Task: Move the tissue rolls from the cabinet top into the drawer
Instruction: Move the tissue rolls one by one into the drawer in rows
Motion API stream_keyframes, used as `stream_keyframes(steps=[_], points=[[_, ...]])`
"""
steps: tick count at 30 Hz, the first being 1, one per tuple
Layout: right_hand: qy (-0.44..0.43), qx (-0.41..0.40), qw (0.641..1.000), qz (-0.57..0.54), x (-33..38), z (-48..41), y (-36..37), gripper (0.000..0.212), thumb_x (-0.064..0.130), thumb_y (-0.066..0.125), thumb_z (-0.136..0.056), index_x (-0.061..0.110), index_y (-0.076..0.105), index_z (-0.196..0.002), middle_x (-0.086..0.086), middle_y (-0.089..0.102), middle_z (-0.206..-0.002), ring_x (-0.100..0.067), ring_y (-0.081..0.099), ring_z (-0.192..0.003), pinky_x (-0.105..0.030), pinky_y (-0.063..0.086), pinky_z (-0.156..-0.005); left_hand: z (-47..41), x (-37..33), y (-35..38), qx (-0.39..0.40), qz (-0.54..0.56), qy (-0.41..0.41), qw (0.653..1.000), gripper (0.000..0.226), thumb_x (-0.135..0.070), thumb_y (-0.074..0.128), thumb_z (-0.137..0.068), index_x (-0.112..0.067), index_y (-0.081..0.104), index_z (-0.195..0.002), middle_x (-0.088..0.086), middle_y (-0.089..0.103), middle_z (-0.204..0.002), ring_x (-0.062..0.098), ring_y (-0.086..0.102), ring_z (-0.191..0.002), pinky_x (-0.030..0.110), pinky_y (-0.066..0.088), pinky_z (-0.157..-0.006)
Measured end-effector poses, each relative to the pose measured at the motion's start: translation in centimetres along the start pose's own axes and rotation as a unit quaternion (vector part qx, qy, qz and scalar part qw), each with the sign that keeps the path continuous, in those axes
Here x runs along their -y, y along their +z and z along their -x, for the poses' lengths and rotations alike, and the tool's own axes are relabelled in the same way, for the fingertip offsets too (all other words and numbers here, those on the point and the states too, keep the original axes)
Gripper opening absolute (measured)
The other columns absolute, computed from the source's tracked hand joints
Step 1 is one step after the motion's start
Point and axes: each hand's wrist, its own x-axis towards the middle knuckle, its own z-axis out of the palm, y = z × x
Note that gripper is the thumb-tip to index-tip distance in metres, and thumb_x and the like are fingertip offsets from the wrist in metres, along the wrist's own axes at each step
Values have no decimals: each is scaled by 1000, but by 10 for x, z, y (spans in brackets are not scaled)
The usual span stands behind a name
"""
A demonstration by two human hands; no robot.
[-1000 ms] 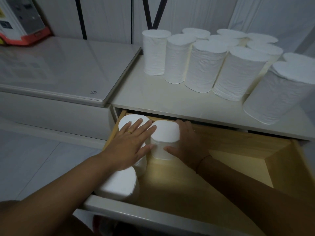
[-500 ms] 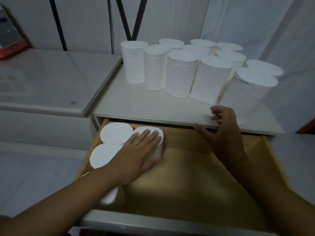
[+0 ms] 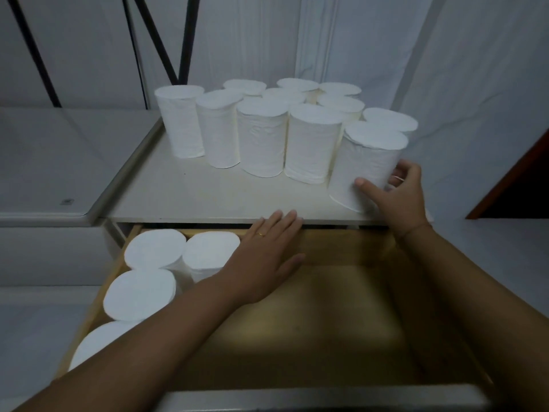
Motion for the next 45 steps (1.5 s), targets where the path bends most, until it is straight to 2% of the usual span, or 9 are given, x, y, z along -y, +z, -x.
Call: stream_keyframes(steps=[4, 10, 16, 21, 24, 31, 38, 42, 45], points=[[7, 30, 999, -20, -7, -12, 1, 71, 38, 81, -67, 21, 40, -122, 7, 49, -117, -9, 51, -106, -10, 40, -77, -8, -4, 0, 1, -2, 7, 1000, 64, -52, 29, -96, -27, 7, -150, -9, 3, -159, 9, -5, -145, 32, -3, -118], [29, 69, 997, -29, -6, -17, 12, 79, 41, 82, -64, 20, 40, -127, 2, 52, -124, -16, 54, -110, -30, 48, -91, -3, -2, -1, 4, -8, 0, 1000, 64, -52, 30, -95, -26, 8, -150, -9, 3, -159, 9, -5, -145, 30, -4, -118], [2, 85, 996, 8, 4, -4, 25, 76, 39, 82, -64, 19, 42, -126, 4, 52, -117, -15, 52, -105, -27, 47, -84, 13, 12, -5, 6, -16, -13, 1000, 65, -53, 30, -95, -27, 8, -150, -11, 1, -159, 7, -7, -145, 26, -7, -117], [-15, 141, 990, -12, 16, 21, 31, 67, 32, 83, -65, 31, 39, -117, 10, 52, -113, -6, 53, -98, -23, 48, -78, 30, 29, -8, 13, -26, -29, 999, 65, -53, 31, -95, -28, 9, -150, -12, -1, -158, 4, -10, -143, 19, -14, -112], [-7, 183, 983, -17, 25, 37, 35, 74, 28, 84, -64, 26, 40, -124, 4, 54, -123, -16, 54, -109, -34, 52, -86, 43, 39, -12, 28, -23, -44, 998, 68, -61, 21, -89, -31, 6, -149, -17, -7, -153, 1, -15, -141, 18, -16, -110], [-29, 325, 945, -32, 32, 77, 49, 84, 17, 85, -62, 18, 40, -133, 2, 56, -126, -15, 55, -114, -32, 54, -87, 76, 68, -24, 49, -56, -67, 995, 68, -61, 20, -89, -33, 0, -148, -19, -14, -150, 0, -19, -139, 14, -22, -105], [-30, 424, 905, 8, 1, 107, 65, 79, 6, 83, -65, 17, 43, -132, 4, 57, -123, -8, 55, -113, -23, 52, -89, 98, 89, -27, 72, -91, -92, 989, 75, -71, 3, -85, -32, -4, -148, -13, -15, -154, 5, -19, -142, 28, -13, -115], [2, 435, 899, 40, -21, 102, 72, 83, 7, 84, -63, 19, 41, -133, 3, 55, -126, -12, 52, -115, -33, 48, -96, 100, 89, -25, 57, -89, -98, 990, 72, -67, 9, -86, -33, -3, -148, -14, -12, -155, 6, -17, -142, 30, -11, -116], [13, 445, 894, 56, -35, 100, 75, 83, 8, 84, -63, 22, 41, -133, 6, 54, -126, -10, 50, -117, -33, 44, -99, 101, 88, -24, 54, -93, -97, 989, 73, -69, 0, -83, -34, -5, -147, -14, -13, -154, 6, -17, -142, 31, -10, -117]])
